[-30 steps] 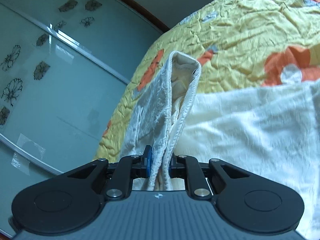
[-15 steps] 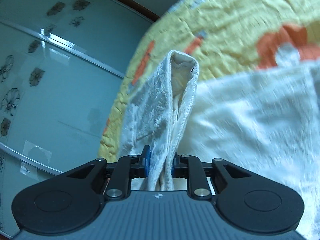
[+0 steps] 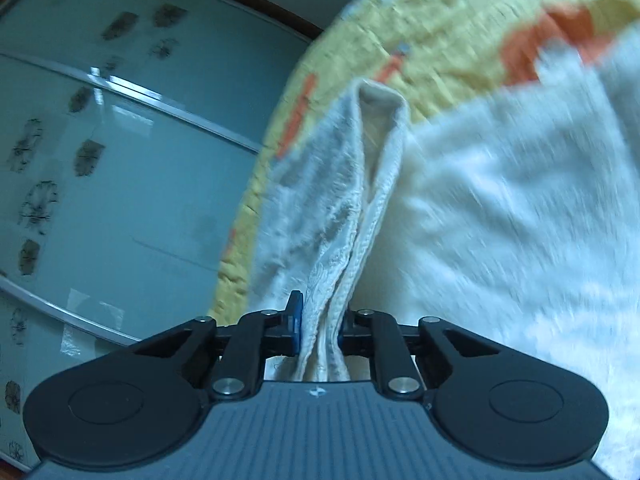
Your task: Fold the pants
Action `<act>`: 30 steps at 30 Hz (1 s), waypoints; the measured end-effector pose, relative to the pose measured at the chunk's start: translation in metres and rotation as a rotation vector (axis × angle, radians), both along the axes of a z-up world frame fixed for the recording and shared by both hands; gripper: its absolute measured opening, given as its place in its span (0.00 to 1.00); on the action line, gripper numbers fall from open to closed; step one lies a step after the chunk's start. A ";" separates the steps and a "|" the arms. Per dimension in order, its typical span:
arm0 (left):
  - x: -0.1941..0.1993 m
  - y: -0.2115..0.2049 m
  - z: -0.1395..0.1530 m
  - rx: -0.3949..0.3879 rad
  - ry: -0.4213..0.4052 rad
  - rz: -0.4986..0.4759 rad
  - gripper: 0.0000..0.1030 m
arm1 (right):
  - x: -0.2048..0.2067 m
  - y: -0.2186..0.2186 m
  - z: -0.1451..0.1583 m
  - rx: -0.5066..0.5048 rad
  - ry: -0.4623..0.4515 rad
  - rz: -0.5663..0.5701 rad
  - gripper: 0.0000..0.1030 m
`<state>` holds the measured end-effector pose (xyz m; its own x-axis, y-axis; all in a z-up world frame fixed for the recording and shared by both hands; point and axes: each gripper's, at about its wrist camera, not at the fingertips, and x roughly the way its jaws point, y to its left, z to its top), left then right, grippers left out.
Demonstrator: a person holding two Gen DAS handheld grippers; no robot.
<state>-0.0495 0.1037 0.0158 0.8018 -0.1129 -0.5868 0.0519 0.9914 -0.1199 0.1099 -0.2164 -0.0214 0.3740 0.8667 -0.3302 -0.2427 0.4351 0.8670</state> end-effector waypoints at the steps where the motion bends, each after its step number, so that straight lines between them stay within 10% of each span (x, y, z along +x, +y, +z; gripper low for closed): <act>1: -0.004 0.000 0.001 -0.006 -0.018 -0.006 0.68 | 0.000 -0.007 0.010 0.002 -0.025 -0.003 0.14; 7: -0.012 -0.006 0.005 -0.006 -0.060 -0.079 0.80 | -0.006 -0.067 0.053 -0.105 -0.110 -0.038 0.14; 16: -0.013 -0.040 -0.001 0.062 -0.043 -0.212 0.80 | -0.016 -0.112 -0.021 -0.207 0.099 -0.147 0.14; 22: -0.009 -0.037 0.001 0.058 0.010 -0.261 0.80 | -0.035 -0.116 0.024 -0.217 -0.056 -0.148 0.14; 26: -0.011 -0.023 0.004 -0.054 0.085 -0.324 0.80 | -0.041 -0.132 -0.004 -0.263 0.021 -0.173 0.14; 30: -0.007 -0.008 0.014 -0.145 0.127 -0.364 0.80 | -0.044 -0.148 -0.043 -0.085 0.123 -0.242 0.17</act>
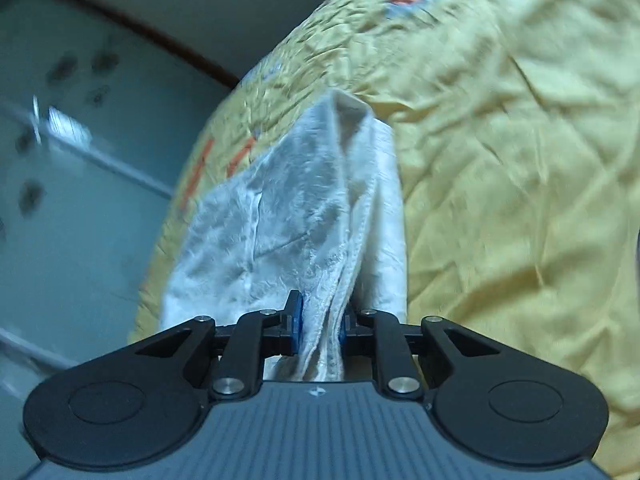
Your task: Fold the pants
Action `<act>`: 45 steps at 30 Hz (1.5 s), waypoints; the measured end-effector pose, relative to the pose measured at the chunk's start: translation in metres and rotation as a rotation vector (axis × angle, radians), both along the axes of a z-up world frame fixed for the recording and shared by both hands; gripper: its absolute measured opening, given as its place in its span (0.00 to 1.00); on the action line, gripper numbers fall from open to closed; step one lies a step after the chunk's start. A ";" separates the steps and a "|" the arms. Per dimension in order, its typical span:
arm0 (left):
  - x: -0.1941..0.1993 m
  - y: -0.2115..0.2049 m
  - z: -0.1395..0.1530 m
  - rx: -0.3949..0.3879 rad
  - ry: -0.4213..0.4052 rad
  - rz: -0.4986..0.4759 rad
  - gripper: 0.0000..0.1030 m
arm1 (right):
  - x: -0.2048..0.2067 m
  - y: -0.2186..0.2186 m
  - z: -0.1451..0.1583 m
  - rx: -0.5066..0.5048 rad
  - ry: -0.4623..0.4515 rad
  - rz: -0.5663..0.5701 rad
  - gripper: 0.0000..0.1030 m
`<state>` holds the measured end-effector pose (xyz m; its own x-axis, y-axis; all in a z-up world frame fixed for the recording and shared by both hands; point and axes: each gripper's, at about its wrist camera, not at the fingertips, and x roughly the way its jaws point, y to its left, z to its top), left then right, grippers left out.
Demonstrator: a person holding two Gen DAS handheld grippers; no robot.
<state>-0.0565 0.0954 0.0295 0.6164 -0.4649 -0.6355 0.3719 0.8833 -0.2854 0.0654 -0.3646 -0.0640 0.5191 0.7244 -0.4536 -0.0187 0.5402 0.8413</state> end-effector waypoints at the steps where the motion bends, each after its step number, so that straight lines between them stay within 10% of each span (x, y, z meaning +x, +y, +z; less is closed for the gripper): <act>1: 0.001 0.004 0.006 -0.017 -0.010 0.006 0.80 | -0.003 -0.003 0.002 0.008 -0.010 -0.010 0.18; 8: 0.063 0.049 0.031 -0.324 -0.014 0.092 0.88 | 0.017 -0.055 0.021 -0.015 -0.095 -0.137 0.53; 15: 0.195 0.042 -0.018 -0.565 0.330 0.208 0.86 | 0.087 -0.029 0.008 0.032 -0.051 -0.020 0.59; 25: 0.258 -0.003 -0.037 -0.530 0.364 0.189 0.86 | 0.111 -0.018 0.001 -0.036 -0.050 0.078 0.62; 27: 0.261 -0.011 -0.037 -0.494 0.350 0.187 0.76 | 0.111 -0.016 0.002 -0.084 -0.047 0.082 0.45; 29: 0.263 -0.014 -0.040 -0.398 0.351 0.213 0.23 | 0.112 -0.012 0.004 -0.125 -0.066 0.090 0.31; 38: 0.228 -0.009 0.003 -0.253 0.125 0.184 0.17 | 0.113 0.003 0.036 -0.148 -0.197 0.135 0.19; 45: 0.248 -0.011 -0.037 -0.214 0.176 0.199 0.17 | 0.117 -0.001 0.005 -0.113 -0.090 0.066 0.32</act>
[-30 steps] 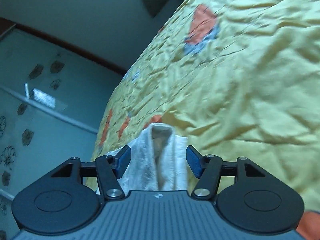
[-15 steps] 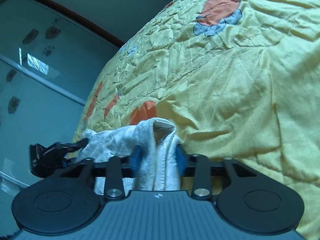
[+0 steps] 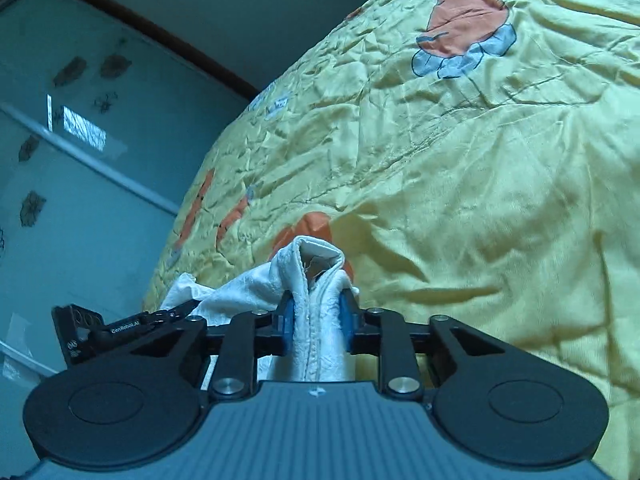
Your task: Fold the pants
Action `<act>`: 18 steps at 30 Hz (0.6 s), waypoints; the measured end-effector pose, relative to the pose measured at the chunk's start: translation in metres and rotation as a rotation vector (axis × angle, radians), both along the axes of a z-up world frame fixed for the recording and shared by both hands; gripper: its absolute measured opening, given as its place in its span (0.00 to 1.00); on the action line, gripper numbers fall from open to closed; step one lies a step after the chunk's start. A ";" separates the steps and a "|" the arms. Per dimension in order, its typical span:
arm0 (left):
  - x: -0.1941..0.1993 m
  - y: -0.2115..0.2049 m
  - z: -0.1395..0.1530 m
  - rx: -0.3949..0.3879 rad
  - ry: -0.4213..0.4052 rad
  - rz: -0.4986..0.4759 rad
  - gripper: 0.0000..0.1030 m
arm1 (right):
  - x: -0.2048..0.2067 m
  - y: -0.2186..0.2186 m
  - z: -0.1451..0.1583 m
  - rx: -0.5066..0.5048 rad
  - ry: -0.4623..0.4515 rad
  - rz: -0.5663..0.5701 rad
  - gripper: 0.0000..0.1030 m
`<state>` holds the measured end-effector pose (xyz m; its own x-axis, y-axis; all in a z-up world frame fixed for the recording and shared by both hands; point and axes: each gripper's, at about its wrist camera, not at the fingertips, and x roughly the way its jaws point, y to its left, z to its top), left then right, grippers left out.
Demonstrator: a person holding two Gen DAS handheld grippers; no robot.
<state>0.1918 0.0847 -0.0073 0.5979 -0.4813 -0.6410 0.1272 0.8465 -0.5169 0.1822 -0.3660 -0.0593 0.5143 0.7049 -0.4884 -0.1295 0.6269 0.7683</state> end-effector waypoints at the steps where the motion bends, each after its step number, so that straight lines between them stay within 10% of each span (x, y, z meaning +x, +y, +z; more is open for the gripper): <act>1: -0.001 0.004 0.000 -0.027 0.016 0.006 0.29 | -0.005 -0.004 0.001 -0.009 0.011 -0.004 0.42; 5: -0.033 0.030 0.013 -0.090 0.042 0.066 0.60 | -0.044 -0.033 0.008 0.042 0.014 -0.055 0.55; 18: -0.149 0.022 -0.001 -0.212 0.120 -0.023 0.63 | -0.113 -0.002 0.003 0.118 0.105 0.100 0.65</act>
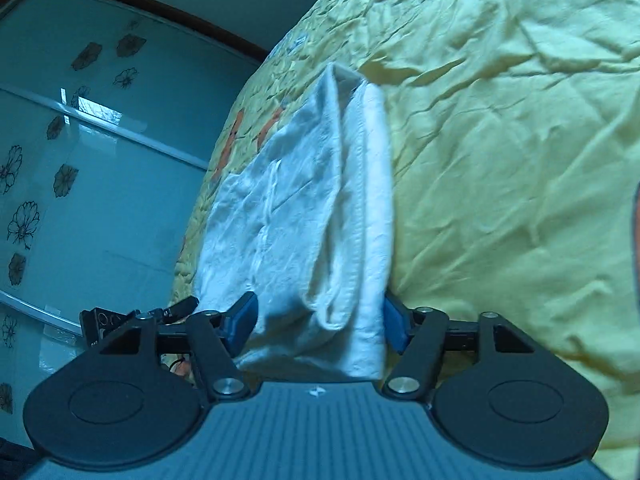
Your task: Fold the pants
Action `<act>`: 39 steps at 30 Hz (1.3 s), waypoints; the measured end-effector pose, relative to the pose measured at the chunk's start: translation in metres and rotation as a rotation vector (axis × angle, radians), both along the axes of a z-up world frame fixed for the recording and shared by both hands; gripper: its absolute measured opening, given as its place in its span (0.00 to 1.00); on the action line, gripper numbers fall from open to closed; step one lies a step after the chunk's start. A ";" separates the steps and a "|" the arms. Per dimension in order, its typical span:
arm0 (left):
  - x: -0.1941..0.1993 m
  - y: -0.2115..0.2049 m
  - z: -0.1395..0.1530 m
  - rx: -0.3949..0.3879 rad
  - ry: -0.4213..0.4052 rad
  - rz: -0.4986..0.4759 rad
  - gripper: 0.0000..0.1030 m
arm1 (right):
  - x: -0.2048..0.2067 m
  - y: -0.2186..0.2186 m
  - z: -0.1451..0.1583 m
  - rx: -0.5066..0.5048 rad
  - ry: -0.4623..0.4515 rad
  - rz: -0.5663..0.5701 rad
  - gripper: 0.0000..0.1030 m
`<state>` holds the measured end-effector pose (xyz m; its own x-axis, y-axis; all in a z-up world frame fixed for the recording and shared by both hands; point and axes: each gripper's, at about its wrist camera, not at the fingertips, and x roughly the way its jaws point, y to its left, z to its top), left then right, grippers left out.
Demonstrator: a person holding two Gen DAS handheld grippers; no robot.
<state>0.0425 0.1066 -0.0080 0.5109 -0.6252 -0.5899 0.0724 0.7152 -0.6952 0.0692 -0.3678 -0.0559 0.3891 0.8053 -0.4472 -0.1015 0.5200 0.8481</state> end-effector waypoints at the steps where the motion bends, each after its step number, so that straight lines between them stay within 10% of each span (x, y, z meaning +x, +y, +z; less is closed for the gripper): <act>1: -0.001 -0.002 0.000 0.009 -0.011 0.005 0.61 | 0.002 0.000 -0.001 0.007 0.011 -0.008 0.62; 3: 0.004 -0.003 0.000 0.047 0.012 0.013 0.34 | 0.006 0.001 -0.001 -0.039 0.027 -0.004 0.31; 5: 0.007 0.002 0.002 0.063 0.035 0.006 0.22 | 0.002 0.001 0.005 -0.056 -0.001 0.003 0.26; 13: 0.006 -0.003 0.001 0.200 -0.027 -0.045 0.19 | -0.005 -0.007 -0.014 -0.004 0.028 -0.028 0.21; 18: -0.020 0.007 0.014 0.227 -0.126 0.022 0.43 | -0.017 -0.015 -0.003 -0.029 0.013 -0.098 0.35; 26: -0.129 -0.040 0.046 0.743 -0.624 -0.016 0.58 | -0.073 0.022 0.061 -0.344 -0.324 -0.176 0.40; 33: -0.137 -0.077 0.017 0.815 -0.627 -0.139 0.59 | -0.084 0.084 0.066 -0.614 -0.484 -0.024 0.40; 39: -0.107 -0.061 0.008 0.858 -0.532 -0.035 0.63 | -0.076 0.088 0.066 -0.535 -0.477 -0.042 0.40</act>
<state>-0.0644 0.0454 -0.0004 0.8282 -0.1169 -0.5481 0.2542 0.9500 0.1815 -0.0071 -0.2796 0.0096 0.6664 0.5035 -0.5499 -0.3689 0.8636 0.3436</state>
